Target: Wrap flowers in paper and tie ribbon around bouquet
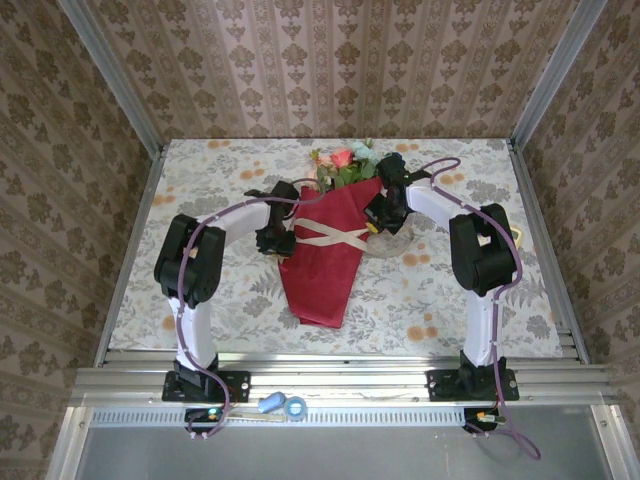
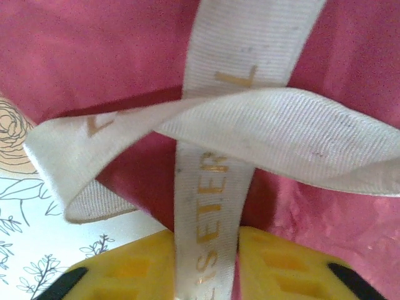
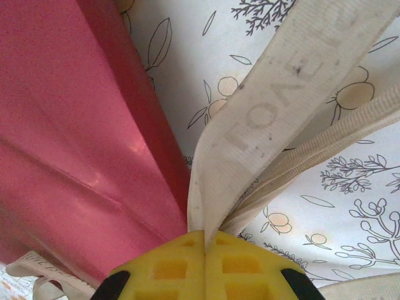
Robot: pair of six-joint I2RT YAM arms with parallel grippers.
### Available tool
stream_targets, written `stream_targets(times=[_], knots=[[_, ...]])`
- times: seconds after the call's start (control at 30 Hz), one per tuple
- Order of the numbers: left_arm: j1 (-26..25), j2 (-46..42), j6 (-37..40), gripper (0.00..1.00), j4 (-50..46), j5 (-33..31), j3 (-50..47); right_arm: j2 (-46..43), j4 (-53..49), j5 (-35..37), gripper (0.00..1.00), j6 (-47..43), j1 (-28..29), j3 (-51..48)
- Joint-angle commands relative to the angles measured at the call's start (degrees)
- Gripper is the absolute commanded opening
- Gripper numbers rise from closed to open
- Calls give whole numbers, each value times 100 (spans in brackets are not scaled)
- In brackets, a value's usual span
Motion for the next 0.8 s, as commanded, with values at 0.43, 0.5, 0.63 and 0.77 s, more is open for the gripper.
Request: stream_targets(times=[0.43,0.5,0.63,0.77], knots=[[-43,-83,179,32,-388,-382,160,-8,-72,22,0,-29,-7,-62],[-52,-49,192,31,-394,-368,177,-8,-72,14,0,-32,-6,-53],[-73,-16,206,29,-421,-401,222,4,-71,-4,0,-31,-7,-41],[-104,1,231,27,-496,-524,283,19,-62,-13,0,-41,-5,-44]])
